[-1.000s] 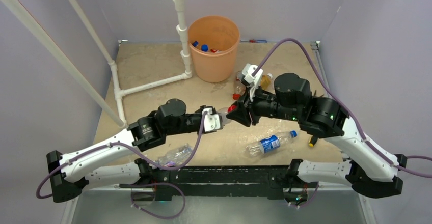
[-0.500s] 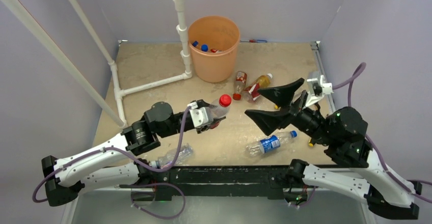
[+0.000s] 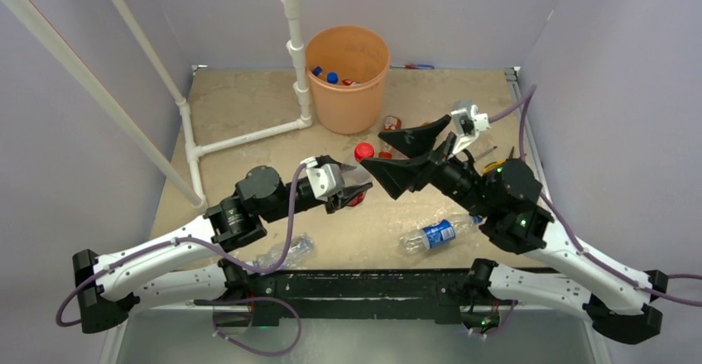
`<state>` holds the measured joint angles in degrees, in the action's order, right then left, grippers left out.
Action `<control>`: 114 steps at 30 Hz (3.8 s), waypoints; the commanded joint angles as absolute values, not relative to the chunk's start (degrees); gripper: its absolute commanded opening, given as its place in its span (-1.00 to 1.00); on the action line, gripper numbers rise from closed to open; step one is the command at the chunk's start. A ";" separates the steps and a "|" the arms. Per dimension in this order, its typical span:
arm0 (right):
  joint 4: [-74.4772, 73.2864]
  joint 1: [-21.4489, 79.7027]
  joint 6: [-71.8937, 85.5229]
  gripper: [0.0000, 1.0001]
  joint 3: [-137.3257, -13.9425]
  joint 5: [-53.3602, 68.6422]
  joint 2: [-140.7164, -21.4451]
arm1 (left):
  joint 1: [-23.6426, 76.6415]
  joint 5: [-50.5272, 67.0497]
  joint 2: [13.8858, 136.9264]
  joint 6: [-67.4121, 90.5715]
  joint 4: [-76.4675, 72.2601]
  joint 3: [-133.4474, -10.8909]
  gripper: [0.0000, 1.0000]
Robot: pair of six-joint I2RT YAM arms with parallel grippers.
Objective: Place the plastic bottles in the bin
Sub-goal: Pick up the plastic bottle from the corner of the board, then place the plastic bottle in the trash bin.
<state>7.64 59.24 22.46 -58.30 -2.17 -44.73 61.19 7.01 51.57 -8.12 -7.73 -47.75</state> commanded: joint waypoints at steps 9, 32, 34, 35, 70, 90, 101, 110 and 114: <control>13.62 59.34 21.13 0.18 -60.48 1.52 -50.51 | 61.35 5.94 51.15 -5.80 -11.96 -47.04 -0.54; 1.36 59.33 14.13 -1.00 -65.05 -11.39 -44.36 | 61.35 -8.30 41.74 -0.53 -12.40 -41.77 0.98; 0.20 59.33 12.17 -1.00 -66.15 -16.12 -42.90 | 61.35 -11.86 38.94 1.40 -11.54 -40.34 0.98; 0.10 59.36 11.37 -1.00 -66.94 -18.07 -42.39 | 61.35 -13.53 37.49 1.87 -11.36 -39.54 0.98; 42.75 42.72 1.80 -1.00 -80.65 -25.05 -75.12 | 61.33 -43.94 21.28 42.38 10.21 -28.81 0.99; 45.36 32.91 -3.08 -1.00 -97.36 -21.74 -103.57 | 61.35 -47.55 26.63 39.76 14.15 -32.07 0.99; 41.58 32.43 -4.66 -1.00 -102.05 -22.70 -113.05 | 61.35 -46.84 29.52 40.61 11.03 -28.70 0.98; 39.43 32.42 -3.29 -1.00 -100.30 -21.51 -116.44 | 61.34 -45.60 32.62 40.87 9.92 -28.46 0.98; 36.93 32.42 -2.39 -1.00 -100.42 -21.61 -117.62 | 61.35 -45.44 33.04 40.92 9.70 -28.26 0.98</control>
